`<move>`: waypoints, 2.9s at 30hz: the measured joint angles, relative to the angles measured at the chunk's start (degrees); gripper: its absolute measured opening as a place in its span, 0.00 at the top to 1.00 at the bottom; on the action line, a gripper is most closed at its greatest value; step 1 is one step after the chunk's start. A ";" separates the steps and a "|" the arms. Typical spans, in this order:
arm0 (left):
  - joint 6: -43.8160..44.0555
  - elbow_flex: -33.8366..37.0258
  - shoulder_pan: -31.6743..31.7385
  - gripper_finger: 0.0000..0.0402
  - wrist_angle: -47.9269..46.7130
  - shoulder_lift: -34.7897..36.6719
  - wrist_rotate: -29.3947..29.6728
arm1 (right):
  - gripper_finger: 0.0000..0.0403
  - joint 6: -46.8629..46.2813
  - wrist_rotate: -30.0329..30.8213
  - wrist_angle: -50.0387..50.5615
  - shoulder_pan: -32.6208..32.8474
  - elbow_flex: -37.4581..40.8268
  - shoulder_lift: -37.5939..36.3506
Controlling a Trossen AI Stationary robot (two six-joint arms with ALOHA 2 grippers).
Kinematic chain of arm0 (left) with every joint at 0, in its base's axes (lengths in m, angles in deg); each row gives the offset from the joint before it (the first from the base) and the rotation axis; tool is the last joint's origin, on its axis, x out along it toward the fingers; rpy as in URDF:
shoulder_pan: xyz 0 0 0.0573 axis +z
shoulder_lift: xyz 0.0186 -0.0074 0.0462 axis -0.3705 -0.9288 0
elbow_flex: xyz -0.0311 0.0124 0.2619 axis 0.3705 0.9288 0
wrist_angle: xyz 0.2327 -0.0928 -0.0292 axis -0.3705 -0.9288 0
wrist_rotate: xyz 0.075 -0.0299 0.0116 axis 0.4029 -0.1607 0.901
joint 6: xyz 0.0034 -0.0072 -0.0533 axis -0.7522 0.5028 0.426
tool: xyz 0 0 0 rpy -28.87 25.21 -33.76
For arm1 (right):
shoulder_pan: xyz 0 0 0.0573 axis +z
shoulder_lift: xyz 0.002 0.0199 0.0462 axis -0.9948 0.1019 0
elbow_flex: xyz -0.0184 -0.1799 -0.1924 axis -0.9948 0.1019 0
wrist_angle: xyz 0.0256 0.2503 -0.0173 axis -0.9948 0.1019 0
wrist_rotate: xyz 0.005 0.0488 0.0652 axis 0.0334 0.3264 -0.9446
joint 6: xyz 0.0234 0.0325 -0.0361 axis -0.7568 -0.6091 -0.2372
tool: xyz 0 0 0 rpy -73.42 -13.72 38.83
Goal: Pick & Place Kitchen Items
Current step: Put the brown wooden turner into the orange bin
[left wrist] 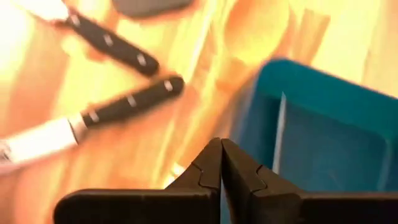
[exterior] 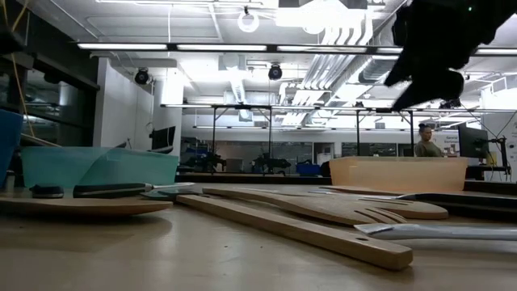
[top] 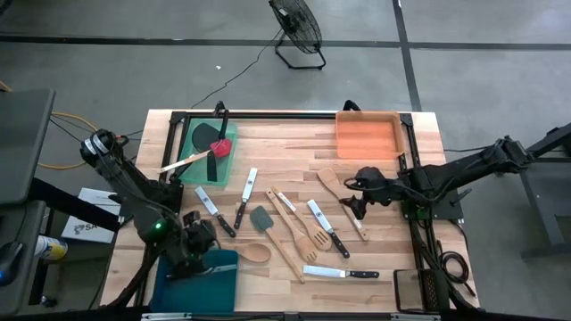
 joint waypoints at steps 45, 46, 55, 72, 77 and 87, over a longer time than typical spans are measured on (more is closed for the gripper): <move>-51.17 0.04 31.02 1.00 35.53 3.28 11.30 | 0.24 -32.26 -15.81 21.45 16.85 -8.39 29.53; -50.96 0.05 31.02 1.00 35.39 3.07 11.31 | 0.24 -32.84 -15.62 21.22 17.24 -8.39 30.07; -49.85 0.07 31.02 1.00 35.58 2.45 11.41 | 0.24 -33.85 -14.90 18.60 18.76 -8.57 35.23; -49.40 0.04 31.02 1.00 35.30 2.05 11.44 | 0.76 -36.59 -16.66 16.51 17.80 -8.52 36.83; -49.40 0.04 31.02 1.00 35.30 2.05 11.44 | 0.77 -36.07 -16.52 16.62 17.86 -8.46 36.64; -49.40 0.04 31.02 1.00 35.30 2.05 11.44 | 0.77 -36.09 -13.41 18.16 19.12 -8.15 33.84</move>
